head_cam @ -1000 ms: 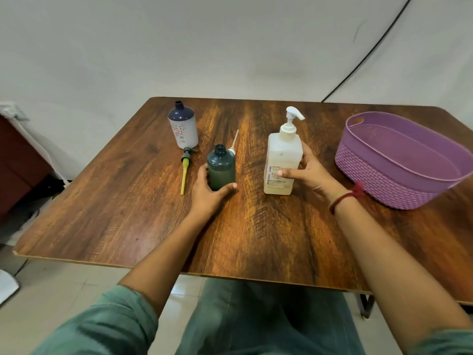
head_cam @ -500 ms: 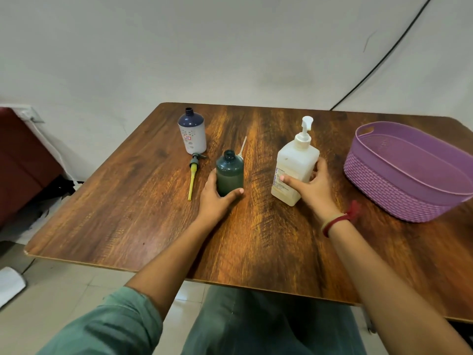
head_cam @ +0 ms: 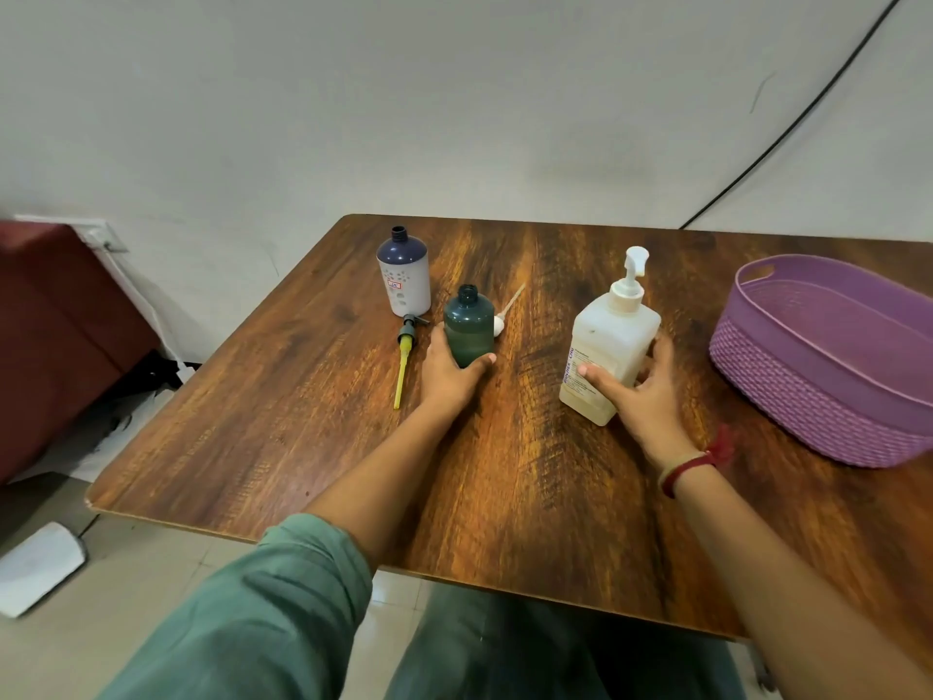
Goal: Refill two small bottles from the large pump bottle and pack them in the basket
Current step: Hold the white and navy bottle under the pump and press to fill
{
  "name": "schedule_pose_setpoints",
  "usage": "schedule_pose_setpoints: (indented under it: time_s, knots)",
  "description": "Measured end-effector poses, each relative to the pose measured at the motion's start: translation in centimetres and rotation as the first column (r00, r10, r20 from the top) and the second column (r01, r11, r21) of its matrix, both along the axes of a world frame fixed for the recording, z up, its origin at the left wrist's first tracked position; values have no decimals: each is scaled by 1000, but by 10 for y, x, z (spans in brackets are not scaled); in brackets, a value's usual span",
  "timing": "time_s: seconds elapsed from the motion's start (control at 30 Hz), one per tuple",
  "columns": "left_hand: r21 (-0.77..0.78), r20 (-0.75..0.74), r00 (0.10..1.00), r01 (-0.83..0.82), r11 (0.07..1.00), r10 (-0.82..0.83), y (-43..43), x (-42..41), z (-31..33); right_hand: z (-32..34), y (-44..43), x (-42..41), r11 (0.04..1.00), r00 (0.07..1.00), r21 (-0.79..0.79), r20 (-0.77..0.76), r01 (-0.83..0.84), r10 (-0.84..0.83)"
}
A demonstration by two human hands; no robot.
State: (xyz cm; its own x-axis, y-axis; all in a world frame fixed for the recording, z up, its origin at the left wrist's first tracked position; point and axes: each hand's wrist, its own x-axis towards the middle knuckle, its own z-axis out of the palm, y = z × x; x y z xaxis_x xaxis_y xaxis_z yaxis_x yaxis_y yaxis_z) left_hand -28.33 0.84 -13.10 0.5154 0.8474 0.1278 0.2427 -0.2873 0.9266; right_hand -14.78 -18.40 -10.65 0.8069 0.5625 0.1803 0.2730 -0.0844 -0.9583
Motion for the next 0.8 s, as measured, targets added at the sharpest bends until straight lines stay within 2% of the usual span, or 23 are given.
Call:
schedule_pose_setpoints:
  time_s: [0.27,0.33,0.47,0.57,0.63,0.8]
  knots:
    - [-63,0,1000,22,998,-22,13,6,6,-5,0,1,1000,1000,26,5,-16,15]
    - [-3,35,999,11,1000,-11,6,-2,11,-7,1,2,999,1000,31,12,-14,14]
    - [246,200,980,-64,967,14,-7,-28,31,-9,3,1,999,1000,50,18,-14,13]
    - [266,305,943,-217,939,132,13,-38,47,-11,4,1,998,1000,60,13,-15,15]
    - [231,279,937,-279,932,212,36,-37,51,-12,4,1,998,1000,65,2,-13,13]
    - [100,102,962,-261,960,251,81,-20,45,-13,5,0,997,1000,82,11,-16,15]
